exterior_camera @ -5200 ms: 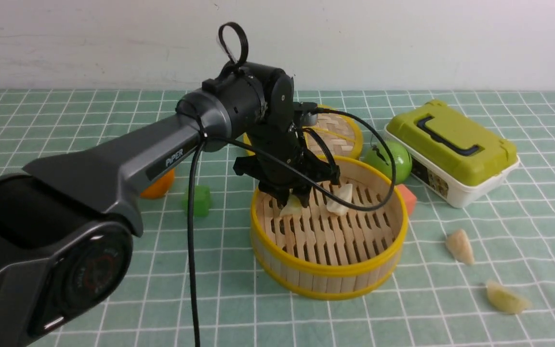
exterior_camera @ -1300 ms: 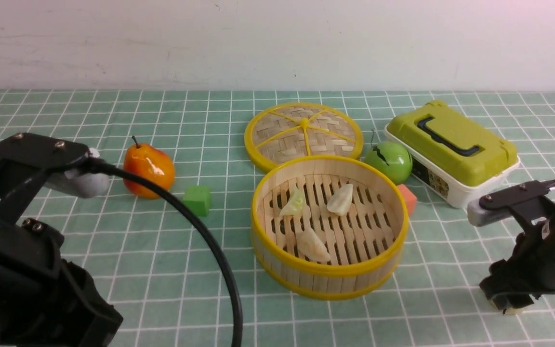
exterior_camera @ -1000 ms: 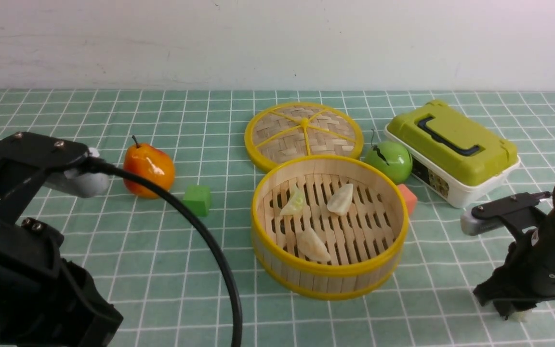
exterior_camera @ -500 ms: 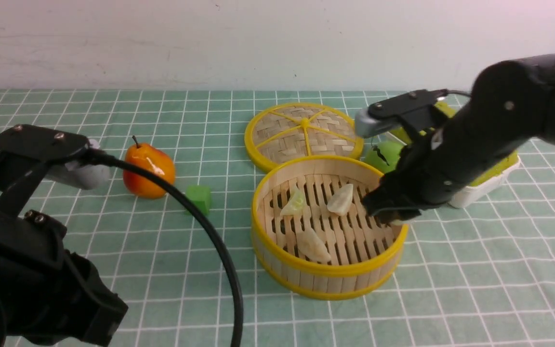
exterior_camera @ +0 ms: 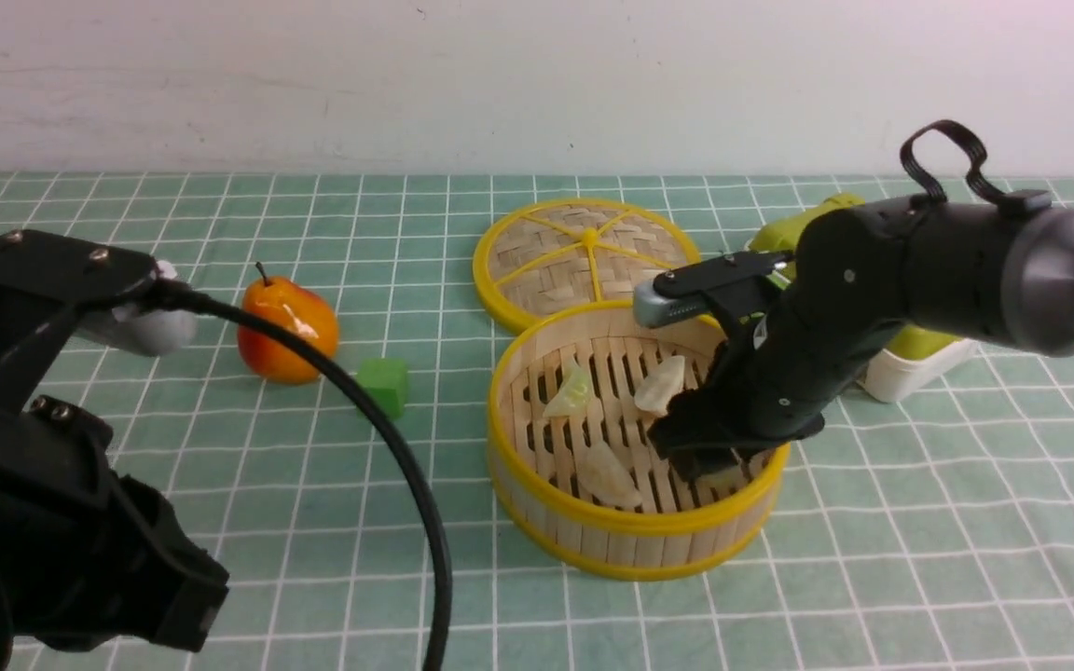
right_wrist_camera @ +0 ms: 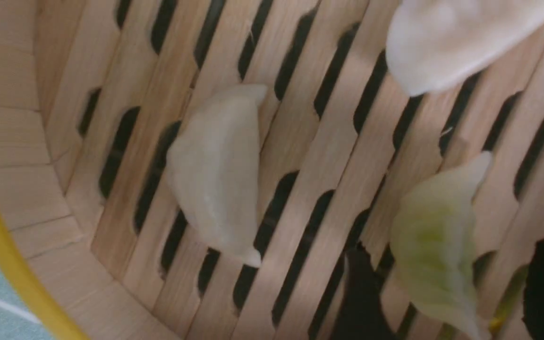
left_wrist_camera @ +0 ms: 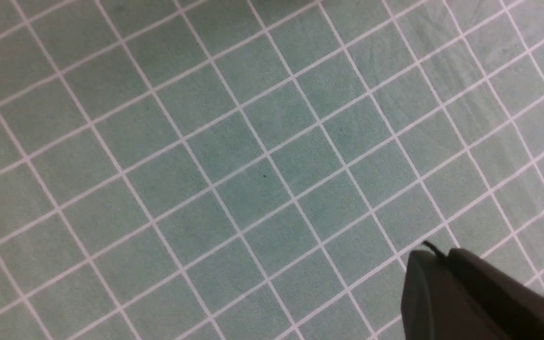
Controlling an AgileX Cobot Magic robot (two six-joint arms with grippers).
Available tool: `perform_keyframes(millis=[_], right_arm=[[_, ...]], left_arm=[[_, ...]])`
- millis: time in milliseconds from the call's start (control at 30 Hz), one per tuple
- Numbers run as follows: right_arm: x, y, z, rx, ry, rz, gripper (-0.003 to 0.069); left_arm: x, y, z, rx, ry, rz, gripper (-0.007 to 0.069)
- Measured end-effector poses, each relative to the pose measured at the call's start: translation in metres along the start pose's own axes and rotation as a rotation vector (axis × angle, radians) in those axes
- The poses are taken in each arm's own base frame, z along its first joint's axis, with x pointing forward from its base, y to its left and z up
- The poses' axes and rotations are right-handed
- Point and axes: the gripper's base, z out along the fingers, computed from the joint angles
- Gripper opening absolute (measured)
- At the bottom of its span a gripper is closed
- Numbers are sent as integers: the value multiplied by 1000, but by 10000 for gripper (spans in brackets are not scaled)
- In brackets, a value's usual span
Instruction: Put the dumplings into the steamer on the table with the blue tablecloth.
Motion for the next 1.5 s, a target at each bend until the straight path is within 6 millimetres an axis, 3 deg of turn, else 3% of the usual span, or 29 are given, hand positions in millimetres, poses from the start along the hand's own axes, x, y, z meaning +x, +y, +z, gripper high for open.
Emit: perform_keyframes(millis=[133,267,333,433,467,500,533,633,667,733,933,1500], right_arm=[[-4,3,-46,8,-89,-28,417],[6,6,-89,9,-197,-40,324],[21,8,-117,3,-287,-38,238],[43,8,-136,-4,-367,-29,154],[60,8,-154,-11,-455,-23,87],[63,8,-155,-11,-463,-24,87],[81,7,-168,-16,-533,-18,31],[112,6,-187,-19,-641,-19,-19],[114,6,-189,-19,-648,-19,-20],[139,5,-200,-22,-708,-21,-21],[168,4,-215,-29,-780,-27,-21],[179,5,-219,-34,-753,-32,-14]], left_arm=[[17,4,-11,-30,-102,-53,25],[48,8,-22,-43,-228,-75,25],[71,12,-24,-51,-305,-88,25],[93,15,-28,-48,-401,-107,25],[107,17,-29,-44,-465,-125,25],[108,17,-29,-42,-478,-130,26],[119,19,-29,-34,-537,-146,28],[134,21,-30,-22,-637,-156,28],[135,21,-30,-22,-640,-155,28],[141,22,-31,-15,-706,-153,30],[144,23,-33,-20,-742,-144,37],[144,23,-33,-22,-742,-143,38]])
